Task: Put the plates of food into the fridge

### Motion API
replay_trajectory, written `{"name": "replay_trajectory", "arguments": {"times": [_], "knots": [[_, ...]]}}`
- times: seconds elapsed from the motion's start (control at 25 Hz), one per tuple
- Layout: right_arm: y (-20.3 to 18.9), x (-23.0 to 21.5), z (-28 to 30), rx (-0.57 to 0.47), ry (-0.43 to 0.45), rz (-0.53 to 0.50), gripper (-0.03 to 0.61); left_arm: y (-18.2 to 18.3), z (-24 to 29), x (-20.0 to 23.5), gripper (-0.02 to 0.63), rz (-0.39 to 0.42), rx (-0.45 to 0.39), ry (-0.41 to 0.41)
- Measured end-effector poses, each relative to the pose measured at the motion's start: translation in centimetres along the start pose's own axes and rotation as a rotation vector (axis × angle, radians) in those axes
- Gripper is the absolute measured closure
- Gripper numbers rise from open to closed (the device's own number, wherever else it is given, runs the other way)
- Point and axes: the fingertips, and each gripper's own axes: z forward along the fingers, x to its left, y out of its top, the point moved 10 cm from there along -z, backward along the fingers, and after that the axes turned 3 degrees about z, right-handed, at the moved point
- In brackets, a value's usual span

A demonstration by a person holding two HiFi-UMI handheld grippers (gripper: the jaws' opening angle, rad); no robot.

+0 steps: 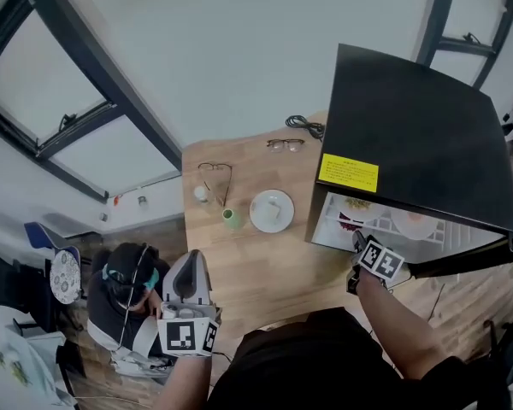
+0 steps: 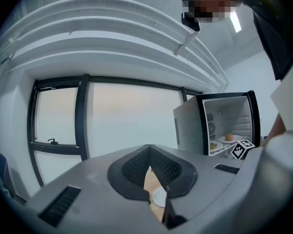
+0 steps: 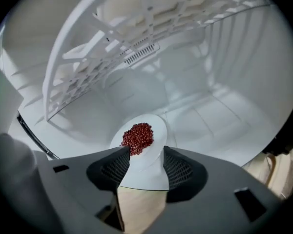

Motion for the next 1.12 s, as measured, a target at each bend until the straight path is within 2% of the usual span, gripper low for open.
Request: {"name": "replay_trajectory", "arguments": {"times": [0.16,0.32,0.4,0.52,0.64,0.76,0.96,1.12], "knots": [[-0.1,0.4,-2.9,-0.099,-0.006,-0.032,0.365,0.3,-1.7,1.2,0.611,-0.007,-0.013,-0.004],[-0.2,1.7,-6.5,-0.264,0.131,-0.042,0.367,0.3,-2.4,1.7,0.611,0.005,-0.03,-0.047],[-0.7,2.8,-8.7,-0.311,0.191,-0.1,0.371,-0.2,-2.8,1.7,0.611,0.004,-0.029,-0.074],[-1.7,4.6,-12.3,-0.346,0.235,-0.242,0.407,-1.2,-3.4,2.0,0.611,-0.017,-0.021,-0.11],[-2.5,6.3,-16.1,-0.388,0.265,-0.358,0.499,-1.9,-3.7,2.4,0.611,-0.008,-0.004,-0.149],[-3.6,7.5,-19.9,-0.424,0.313,-0.427,0.531,-2.4,-4.6,2.4,0.61,0.031,-0.007,-0.196],[-4.8,8.0,-24.6,-0.486,0.28,-0.37,0.557,-3.9,-5.7,1.1,0.611,0.0,-0.017,-0.262],[-5.9,8.8,-26.4,-0.484,0.266,-0.396,0.557,-4.8,-7.3,0.8,0.611,-0.016,-0.014,-0.288]]}}
